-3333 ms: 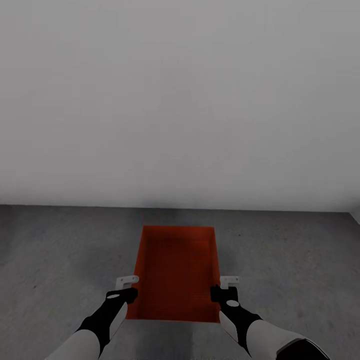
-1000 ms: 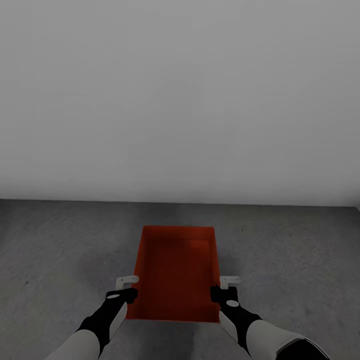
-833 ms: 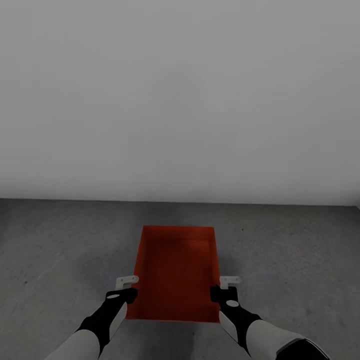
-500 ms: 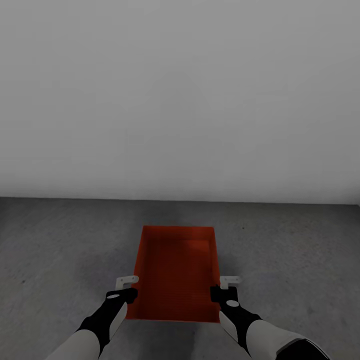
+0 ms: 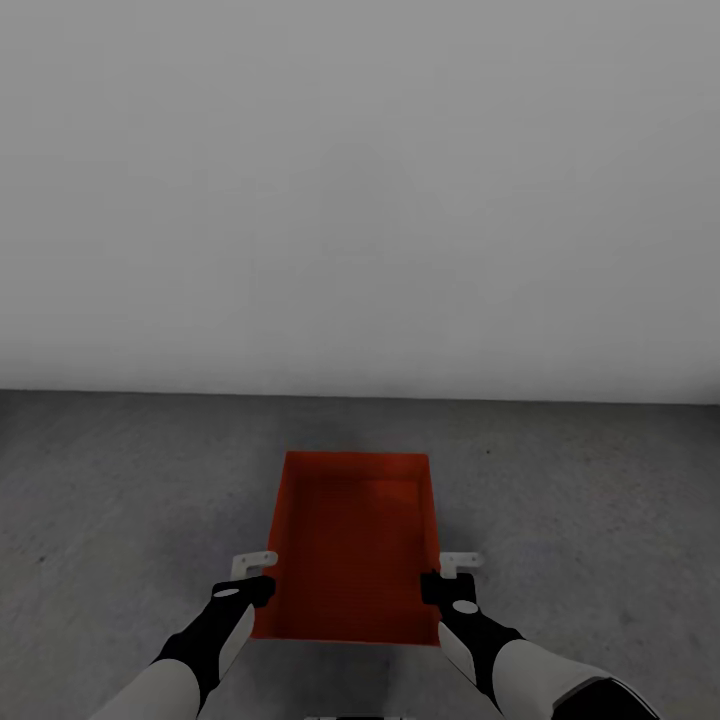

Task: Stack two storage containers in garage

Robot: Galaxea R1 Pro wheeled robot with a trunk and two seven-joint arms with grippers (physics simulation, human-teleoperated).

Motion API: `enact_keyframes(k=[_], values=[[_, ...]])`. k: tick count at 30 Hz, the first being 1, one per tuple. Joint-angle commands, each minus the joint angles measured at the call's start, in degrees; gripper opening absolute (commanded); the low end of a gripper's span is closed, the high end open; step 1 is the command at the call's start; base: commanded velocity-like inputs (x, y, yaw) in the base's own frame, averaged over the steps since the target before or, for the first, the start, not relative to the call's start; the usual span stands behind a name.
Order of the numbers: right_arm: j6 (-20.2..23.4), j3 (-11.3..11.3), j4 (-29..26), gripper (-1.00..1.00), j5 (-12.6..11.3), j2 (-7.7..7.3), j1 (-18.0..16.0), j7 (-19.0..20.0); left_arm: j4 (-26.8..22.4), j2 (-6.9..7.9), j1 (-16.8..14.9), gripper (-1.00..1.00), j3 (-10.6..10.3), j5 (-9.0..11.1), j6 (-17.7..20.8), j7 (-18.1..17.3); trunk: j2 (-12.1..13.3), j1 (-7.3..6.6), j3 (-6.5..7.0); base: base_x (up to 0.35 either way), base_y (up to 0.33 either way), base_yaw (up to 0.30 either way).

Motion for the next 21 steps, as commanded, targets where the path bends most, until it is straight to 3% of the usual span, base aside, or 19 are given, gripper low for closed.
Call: enact_keyframes(k=[1,21], values=[[-0.33,0.24,0.04,-1.0,-0.58,-0.02,-0.04,-0.24,-0.21,0.5,0.0,-1.0,0.58,-0.98,0.43,0.33,-0.43,0.22,-0.22,0.0,0.0,0.0],[-0.47,0.24,0.04,-1.0,-0.58,-0.02,-0.04,-0.24,-0.24,0.5,0.0,-1.0,0.58,-0.98,0.43,0.35,-8.45,4.61,-3.81,0.0,0.0,0.0]])
